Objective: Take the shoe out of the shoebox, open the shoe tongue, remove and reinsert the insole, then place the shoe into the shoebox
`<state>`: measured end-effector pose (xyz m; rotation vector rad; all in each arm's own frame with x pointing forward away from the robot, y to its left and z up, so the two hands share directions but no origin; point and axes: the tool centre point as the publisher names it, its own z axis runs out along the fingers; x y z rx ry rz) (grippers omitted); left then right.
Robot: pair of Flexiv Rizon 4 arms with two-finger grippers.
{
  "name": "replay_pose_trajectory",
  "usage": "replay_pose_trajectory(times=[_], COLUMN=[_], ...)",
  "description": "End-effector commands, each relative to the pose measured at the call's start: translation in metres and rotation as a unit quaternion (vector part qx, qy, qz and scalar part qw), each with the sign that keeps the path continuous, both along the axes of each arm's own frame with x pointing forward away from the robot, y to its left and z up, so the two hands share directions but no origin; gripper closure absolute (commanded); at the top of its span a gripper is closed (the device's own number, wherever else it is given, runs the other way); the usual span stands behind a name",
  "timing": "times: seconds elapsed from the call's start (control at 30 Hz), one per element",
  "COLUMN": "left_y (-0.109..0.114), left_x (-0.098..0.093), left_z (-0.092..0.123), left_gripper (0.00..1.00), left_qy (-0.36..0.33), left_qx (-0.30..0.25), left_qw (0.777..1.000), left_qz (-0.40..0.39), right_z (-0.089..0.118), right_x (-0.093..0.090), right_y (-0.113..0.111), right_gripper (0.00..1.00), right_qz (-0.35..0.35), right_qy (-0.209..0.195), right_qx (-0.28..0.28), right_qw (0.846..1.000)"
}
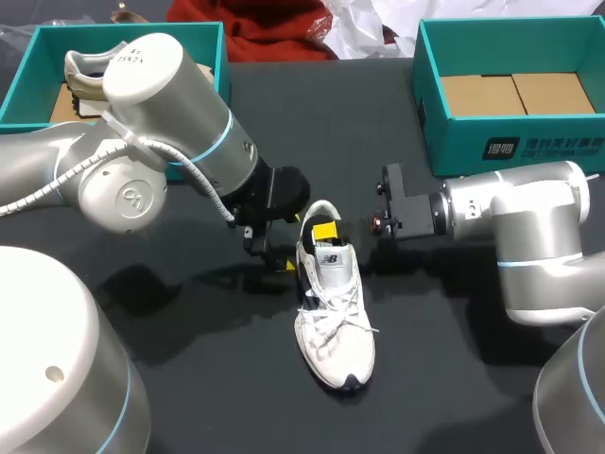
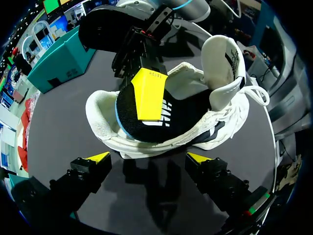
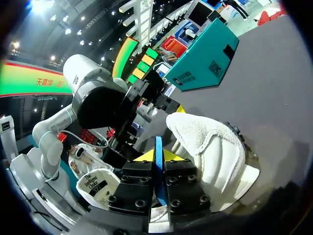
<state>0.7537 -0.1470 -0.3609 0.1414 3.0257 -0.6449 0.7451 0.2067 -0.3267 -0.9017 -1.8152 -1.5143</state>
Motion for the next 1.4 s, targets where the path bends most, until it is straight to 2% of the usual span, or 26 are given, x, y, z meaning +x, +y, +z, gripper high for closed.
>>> replay_pose_trajectory(times=[0.03,0.13,0.17,0.27,0.33,0.53,0.67,0.77,0.8,0.83,1.03,1.27,1.4], left_y=[-0.001,-0.001,-0.001,-0.001,-0.001,-0.001,0.001,0.001,0.001,0.001,0.001,0.0,-0.001], left_x=[0.0,0.0,0.0,0.0,0.0,0.0,-0.001,-0.001,-0.001,-0.001,-0.001,-0.001,0.0], left_z=[-0.001,-0.001,-0.001,-0.001,-0.001,-0.001,0.0,0.0,0.0,0.001,0.001,0.001,0.0], left_gripper=[0.0,0.0,0.0,0.0,0.0,0.0,0.0,0.0,0.0,0.0,0.0,0.0,0.0], left_qy=[-0.001,-0.001,-0.001,-0.001,-0.001,-0.001,-0.003,-0.004,-0.005,-0.005,-0.007,-0.006,-0.005], left_qx=[0.0,0.0,0.0,0.0,0.0,0.0,0.0,0.0,-0.001,-0.001,-0.001,-0.003,-0.003], left_qw=[1.0,1.0,1.0,1.0,1.0,1.0,1.0,1.0,1.0,1.0,1.0,1.0,1.0], left_qz=[0.0,0.0,0.0,0.0,0.0,0.0,0.001,0.002,0.002,0.002,0.001,0.0,-0.001], right_z=[-0.003,0.002,0.005,0.012,0.017,0.031,0.033,0.032,0.031,0.029,0.019,0.002,0.0], right_x=[-0.013,-0.013,-0.013,-0.009,-0.006,0.003,0.009,0.013,0.014,0.015,0.014,-0.003,-0.007], right_y=[0.002,0.001,0.001,0.003,0.005,0.006,0.005,0.005,0.005,0.004,0.005,0.005,0.004], right_gripper=[1.0,1.0,0.84,0.55,0.51,0.53,0.61,0.75,0.85,1.0,1.0,1.0,1.0], right_qz=[-0.006,-0.012,-0.013,-0.011,-0.009,0.0,0.002,0.002,0.003,0.002,0.0,-0.009,-0.013], right_qy=[0.003,-0.008,-0.013,-0.029,-0.039,-0.061,-0.066,-0.065,-0.063,-0.061,-0.044,-0.008,-0.003], right_qx=[-0.007,-0.006,-0.006,-0.009,-0.014,-0.022,-0.027,-0.028,-0.027,-0.026,-0.026,-0.033,-0.03], right_qw=[1.0,1.0,1.0,0.999,0.999,0.998,0.997,0.998,0.998,0.998,0.999,0.999,0.999])
